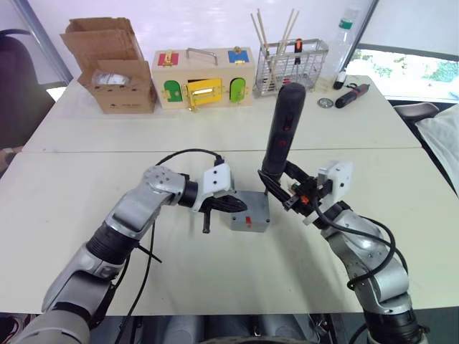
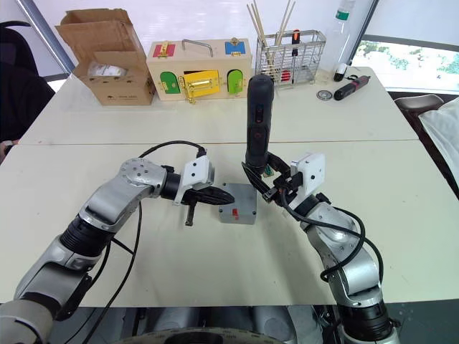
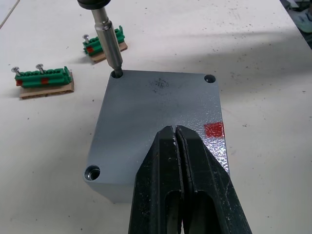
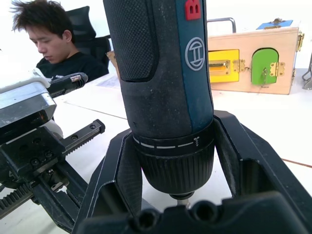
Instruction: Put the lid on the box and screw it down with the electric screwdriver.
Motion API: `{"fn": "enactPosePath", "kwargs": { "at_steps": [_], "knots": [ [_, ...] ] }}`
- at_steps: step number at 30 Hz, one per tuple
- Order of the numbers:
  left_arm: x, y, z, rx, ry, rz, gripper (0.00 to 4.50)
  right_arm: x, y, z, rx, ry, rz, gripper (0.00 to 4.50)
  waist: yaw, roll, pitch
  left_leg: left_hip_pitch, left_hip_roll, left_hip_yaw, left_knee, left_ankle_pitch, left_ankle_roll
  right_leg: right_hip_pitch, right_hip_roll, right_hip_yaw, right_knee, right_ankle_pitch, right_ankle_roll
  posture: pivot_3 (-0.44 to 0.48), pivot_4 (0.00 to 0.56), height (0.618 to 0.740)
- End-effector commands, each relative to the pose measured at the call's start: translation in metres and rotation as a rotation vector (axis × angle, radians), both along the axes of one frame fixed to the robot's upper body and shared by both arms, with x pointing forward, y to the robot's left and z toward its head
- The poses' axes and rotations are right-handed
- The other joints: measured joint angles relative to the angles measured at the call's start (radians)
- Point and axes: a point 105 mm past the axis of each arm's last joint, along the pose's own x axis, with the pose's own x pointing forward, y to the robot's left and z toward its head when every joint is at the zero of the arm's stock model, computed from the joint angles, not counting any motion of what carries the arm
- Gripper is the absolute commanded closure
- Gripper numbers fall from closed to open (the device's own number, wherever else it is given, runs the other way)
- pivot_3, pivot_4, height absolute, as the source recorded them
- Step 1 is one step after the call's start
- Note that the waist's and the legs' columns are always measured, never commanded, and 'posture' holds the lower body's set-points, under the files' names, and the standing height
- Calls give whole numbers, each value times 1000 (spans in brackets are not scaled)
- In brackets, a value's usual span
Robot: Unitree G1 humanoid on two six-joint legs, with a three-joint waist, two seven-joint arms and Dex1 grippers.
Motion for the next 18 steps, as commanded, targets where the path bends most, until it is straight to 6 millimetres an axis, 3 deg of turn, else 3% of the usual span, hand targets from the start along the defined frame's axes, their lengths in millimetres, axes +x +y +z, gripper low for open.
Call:
{"fn": "enactPosePath", "kwargs": {
  "at_steps": [1,11,18],
  "knots": [
    [0,2,-7,27,13,10,4500,-2,3,-28,-12,116,9,2720,1,0,0,2,0,-1,-1,0,1,3,0,0,-2,0,0,0,150,740],
    [0,0,-8,25,13,8,4500,1,1,-18,-2,69,-1,2720,14,0,0,1,0,-1,0,-1,1,3,0,0,-4,0,0,0,150,740],
    [-1,0,-10,23,15,6,4500,3,-1,3,38,-10,-13,2720,14,1,0,0,0,-1,0,-1,1,3,0,0,-5,0,0,0,150,740]
  ]
}}
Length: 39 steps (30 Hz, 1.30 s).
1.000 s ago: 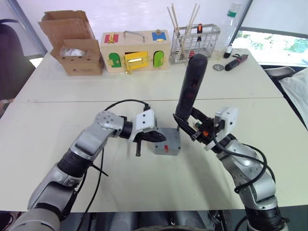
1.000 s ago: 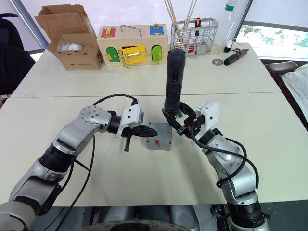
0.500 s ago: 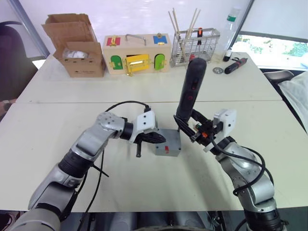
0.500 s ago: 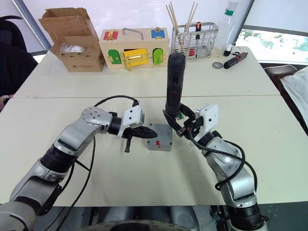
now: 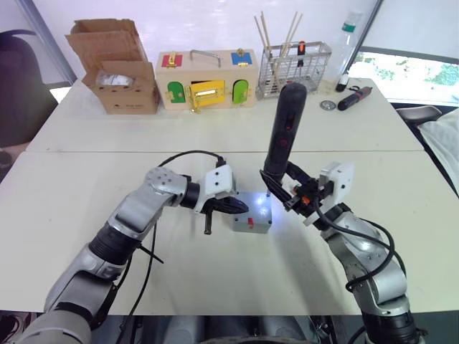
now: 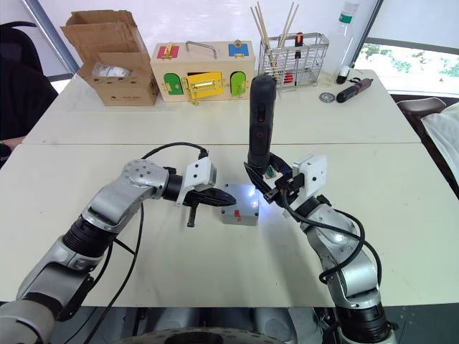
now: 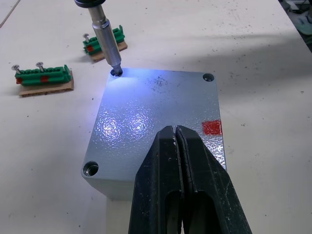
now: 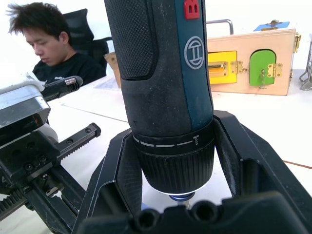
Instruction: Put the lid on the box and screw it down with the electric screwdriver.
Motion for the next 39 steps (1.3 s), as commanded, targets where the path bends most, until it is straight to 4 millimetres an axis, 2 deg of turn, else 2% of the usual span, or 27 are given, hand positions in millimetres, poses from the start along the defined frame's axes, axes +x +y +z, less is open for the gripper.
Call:
{"fn": "enactPosePath", "kwargs": {
  "at_steps": [1,5,9,13,15,18,21,24,28,32,35,39],
  "knots": [
    [0,2,-9,32,15,11,4500,1,1,-4,11,22,9,2720,0,0,0,0,0,0,0,0,0,0,0,0,0,0,0,0,150,740],
    [-1,2,-10,32,16,10,4500,0,1,-6,9,25,11,2720,0,0,0,-1,0,0,0,0,0,-1,0,0,0,0,0,0,150,740],
    [-1,3,-11,33,17,9,4500,0,-2,7,42,-19,4,2720,0,0,0,-1,0,0,0,0,0,-1,0,0,-1,0,0,0,150,740],
    [-2,3,-12,37,19,6,4500,-4,-6,43,106,-107,20,2720,1,3,2,-2,0,0,0,0,0,-1,0,0,-1,0,0,0,150,740],
    [-2,5,-13,40,19,6,4500,-7,-9,73,162,-166,42,2720,2,6,5,-2,0,0,0,0,0,-2,-1,0,-1,0,0,0,150,740],
    [0,6,-13,40,18,10,4500,-8,-16,107,213,-216,50,2720,2,10,8,-4,0,0,0,0,0,-4,-1,0,-1,0,0,0,150,740],
    [1,4,-11,15,32,19,4500,-5,-25,128,271,-214,46,2720,4,9,8,-4,0,0,-2,0,0,-4,-1,0,-2,0,0,0,150,740],
    [2,5,-5,-23,57,27,4500,-3,-31,134,296,-158,59,2720,4,9,8,-4,0,-1,-3,0,0,-3,-2,0,-3,0,0,0,150,740],
    [10,13,21,-159,125,67,4500,14,-51,140,331,-28,-2,2720,1,11,14,-4,0,0,-2,0,0,-4,-2,0,-3,0,0,0,150,740],
    [15,26,38,-157,111,45,4500,23,-62,149,309,56,-11,2720,-1,11,15,-14,0,0,-1,0,0,-13,-1,0,-2,0,0,0,150,740],
    [29,38,52,-113,36,39,4500,24,-81,156,269,174,-16,2720,2,12,15,-28,0,1,2,2,-4,-26,-2,0,1,0,0,0,150,740],
    [38,28,76,-115,-64,-25,4500,22,-114,145,171,384,-63,2720,12,11,16,-35,-1,0,6,3,-4,-30,-3,-3,-1,1,0,0,150,740]
  ]
}}
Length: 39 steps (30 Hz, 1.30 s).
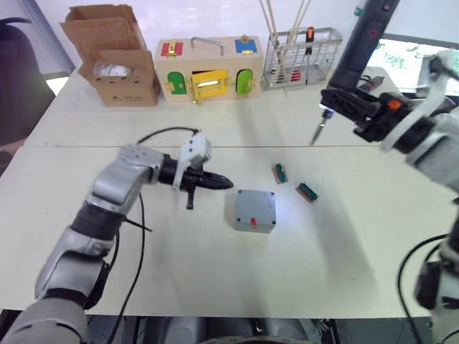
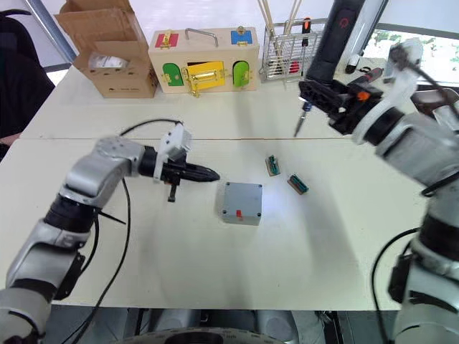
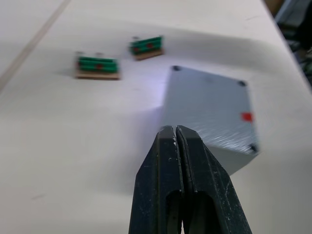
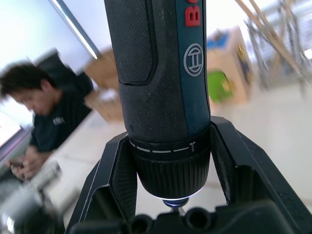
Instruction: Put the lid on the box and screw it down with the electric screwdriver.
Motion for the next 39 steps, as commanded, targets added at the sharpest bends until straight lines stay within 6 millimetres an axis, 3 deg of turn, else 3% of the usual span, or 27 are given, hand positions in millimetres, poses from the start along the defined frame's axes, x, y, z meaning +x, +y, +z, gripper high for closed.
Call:
{"fn": "enactPosePath", "kwargs": {
  "at_steps": [1,4,8,14,30,36,38,39],
  "knots": [
    [-2,-14,28,-27,-115,-97,4500,-14,-25,8,-54,105,11,2720,4,0,0,-1,0,0,0,0,1,0,0,0,-1,0,0,0,150,740],
    [-16,-25,34,-27,-143,-186,4500,-23,-45,-3,-96,288,-5,2720,-3,0,0,-1,-1,2,0,-1,2,0,-1,1,-2,0,0,0,150,740],
    [-41,-39,30,-27,-167,-290,4500,-61,-81,-60,-332,700,-95,2720,-3,1,1,-2,1,2,-2,-3,6,-1,0,1,-2,0,0,0,150,740],
    [-55,-48,19,-21,-169,-318,4500,-82,-104,-101,-324,922,-132,2720,-9,4,2,1,2,6,1,-4,8,-1,2,5,3,0,0,0,150,740],
    [-47,-51,-4,-46,-129,-172,4500,-70,-103,-150,-352,983,-161,2720,2,4,2,2,2,5,1,-3,8,0,2,4,2,0,0,0,150,740],
    [-44,-48,-9,-34,-127,-153,4500,-75,-101,-164,-408,987,-166,2720,0,4,2,2,2,5,1,-3,8,0,2,4,3,0,0,0,150,740],
    [-42,-48,-12,-9,-154,-146,4500,-75,-100,-166,-426,976,-171,1658,0,4,1,2,2,5,1,-3,8,0,2,4,3,0,0,0,150,740],
    [-41,-48,-12,-8,-158,-145,4500,-75,-100,-166,-427,969,-176,1414,-1,4,1,2,2,5,1,-3,8,0,2,4,3,0,0,0,150,740]
  ]
}}
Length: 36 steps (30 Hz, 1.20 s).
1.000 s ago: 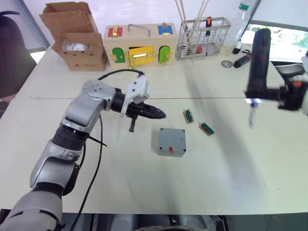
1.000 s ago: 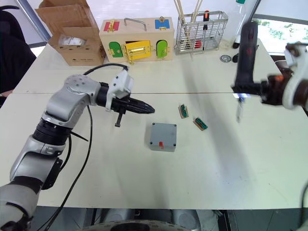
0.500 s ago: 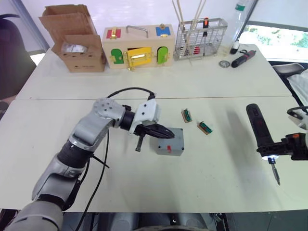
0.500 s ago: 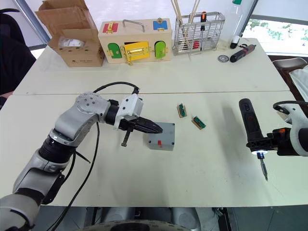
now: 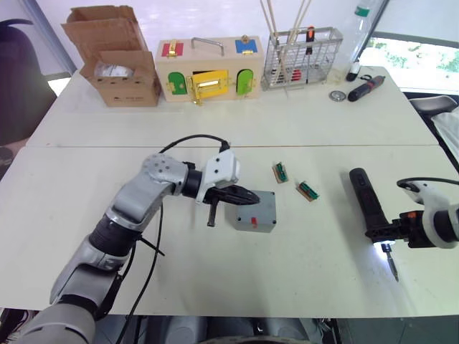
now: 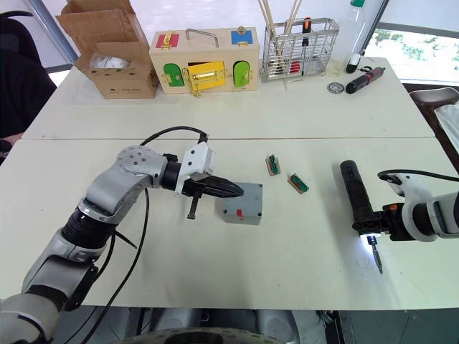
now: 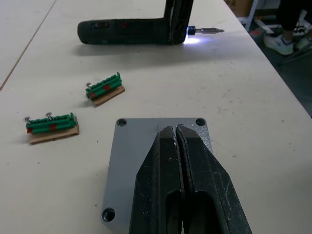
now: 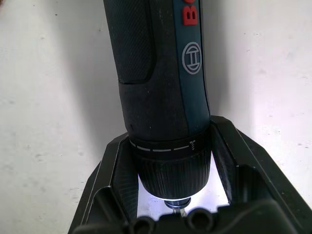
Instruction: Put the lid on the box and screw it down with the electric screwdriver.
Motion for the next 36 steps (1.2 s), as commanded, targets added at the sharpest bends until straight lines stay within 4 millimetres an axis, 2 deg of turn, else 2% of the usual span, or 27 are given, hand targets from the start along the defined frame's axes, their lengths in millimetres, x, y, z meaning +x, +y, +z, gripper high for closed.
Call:
{"fn": "enactPosePath", "kwargs": {
  "at_steps": [1,4,8,11,13,16,20,22,23,25,27,28,31,34,36],
  "knots": [
    [1,-1,3,7,-48,-3,4500,4,-2,8,-33,-62,-6,1061,-1,0,0,0,0,0,0,0,0,0,0,0,0,0,0,0,150,740],
    [0,-2,3,1,-46,-4,4500,6,-2,10,-52,-88,-10,122,-1,0,0,0,0,0,0,0,0,1,0,0,0,0,0,0,150,740],
    [0,-2,2,0,-43,-1,4500,9,-2,16,-52,-127,-14,55,-1,0,0,0,0,0,0,0,0,1,0,0,0,0,0,0,150,740],
    [1,-1,2,-2,-36,8,4500,17,-11,26,-99,-195,-44,55,-2,0,0,0,0,0,0,0,0,1,0,0,0,0,0,0,150,740],
    [4,2,3,-14,-28,27,4500,25,-15,42,-119,-280,-37,55,-3,0,0,0,0,0,0,0,0,1,0,0,0,0,0,0,150,740],
    [15,11,16,-86,22,95,4500,43,-10,86,-120,-488,15,55,-6,0,0,1,0,0,0,0,0,0,0,0,0,0,0,0,150,740],
    [29,28,42,-229,89,200,4500,55,26,133,-10,-793,182,55,-6,0,0,1,0,0,0,0,0,-1,1,0,1,0,0,0,150,740],
    [34,35,50,-266,108,243,4500,52,45,138,57,-862,250,55,-6,-1,0,0,0,-1,0,0,0,0,1,-1,1,0,0,0,150,740],
    [36,41,52,-276,116,271,4500,50,55,135,80,-885,283,55,-5,-1,0,0,0,-1,0,0,0,0,1,-1,1,0,0,0,150,740],
    [42,57,52,-278,139,356,4500,44,76,115,108,-903,346,55,-2,-3,-1,0,0,-2,0,0,0,1,0,-2,1,0,0,0,150,740],
    [44,73,39,-233,160,435,4500,38,91,93,113,-914,396,55,-3,-4,-1,0,0,-3,0,0,0,1,1,-3,1,0,0,0,150,740],
    [44,79,32,-215,176,462,4500,36,95,85,110,-922,406,510,-4,-4,-1,0,0,-2,0,1,-1,0,0,-2,1,0,0,0,150,740],
    [38,96,7,-148,225,522,4500,27,106,59,104,-958,440,1352,-4,-4,-1,0,-1,-2,0,3,-5,0,-1,-1,1,0,0,0,150,740],
    [27,101,-11,-87,249,523,4500,21,112,43,123,-988,426,2217,-3,-4,-1,1,-1,-3,0,3,-6,0,-1,-2,2,0,0,0,150,740],
    [22,101,-17,-60,253,517,4500,19,114,38,126,-999,425,3016,-2,-4,-1,1,-1,-3,0,3,-6,1,-1,-2,2,0,0,0,150,740]
  ]
}}
